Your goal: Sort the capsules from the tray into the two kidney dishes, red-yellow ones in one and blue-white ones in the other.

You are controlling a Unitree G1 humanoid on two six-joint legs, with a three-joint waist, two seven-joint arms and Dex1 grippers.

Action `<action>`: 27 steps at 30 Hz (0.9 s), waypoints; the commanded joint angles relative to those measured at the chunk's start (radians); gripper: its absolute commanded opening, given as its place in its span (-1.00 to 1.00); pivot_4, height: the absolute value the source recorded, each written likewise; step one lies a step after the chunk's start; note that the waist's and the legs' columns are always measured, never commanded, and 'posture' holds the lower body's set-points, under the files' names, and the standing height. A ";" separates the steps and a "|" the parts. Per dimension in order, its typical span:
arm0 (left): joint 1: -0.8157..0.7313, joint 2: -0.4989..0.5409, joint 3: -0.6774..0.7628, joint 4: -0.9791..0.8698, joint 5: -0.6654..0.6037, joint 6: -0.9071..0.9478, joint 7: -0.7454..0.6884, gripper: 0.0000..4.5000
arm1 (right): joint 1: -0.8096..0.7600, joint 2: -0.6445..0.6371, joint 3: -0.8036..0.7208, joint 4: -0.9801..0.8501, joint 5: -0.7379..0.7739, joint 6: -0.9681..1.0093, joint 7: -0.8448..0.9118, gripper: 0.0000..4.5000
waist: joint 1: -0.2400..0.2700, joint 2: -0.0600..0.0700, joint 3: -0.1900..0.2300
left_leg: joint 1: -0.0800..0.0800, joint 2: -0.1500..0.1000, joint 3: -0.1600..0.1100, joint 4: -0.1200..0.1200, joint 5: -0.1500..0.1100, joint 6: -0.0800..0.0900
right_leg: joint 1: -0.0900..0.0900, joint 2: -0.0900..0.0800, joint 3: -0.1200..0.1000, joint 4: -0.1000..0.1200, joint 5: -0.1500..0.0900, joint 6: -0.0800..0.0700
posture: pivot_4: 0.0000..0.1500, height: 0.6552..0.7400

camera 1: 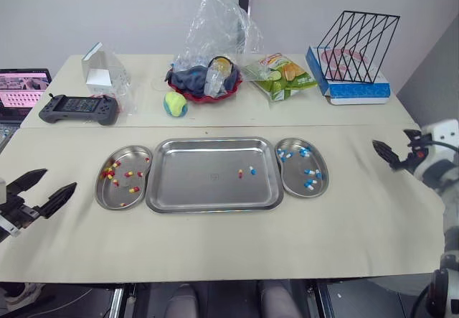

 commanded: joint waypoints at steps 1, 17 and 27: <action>0.003 0.008 0.039 0.000 -0.017 -0.032 0.006 1.00 | -0.006 -0.014 -0.039 -0.002 0.026 -0.055 -0.017 0.98 | -0.001 0.000 0.000 | 0.000 0.000 0.000 0.000 0.000 0.000 | 0.000 0.000 0.000 0.000 0.000 0.000 | 1.00 0.95; -0.057 0.029 0.015 0.035 -0.019 -0.026 -0.005 1.00 | -0.016 -0.001 -0.015 0.008 0.025 -0.044 -0.046 0.98 | -0.001 0.000 0.000 | 0.002 0.000 0.000 0.000 0.000 0.000 | 0.002 0.000 0.001 0.000 0.000 0.000 | 1.00 0.95; -0.078 0.024 -0.002 -0.046 -0.064 0.029 -0.040 1.00 | -0.040 -0.012 -0.005 -0.029 0.035 -0.005 -0.013 0.98 | 0.000 0.000 0.000 | 0.002 0.000 0.000 0.000 0.000 0.000 | 0.002 0.000 0.001 0.000 0.000 0.000 | 1.00 0.95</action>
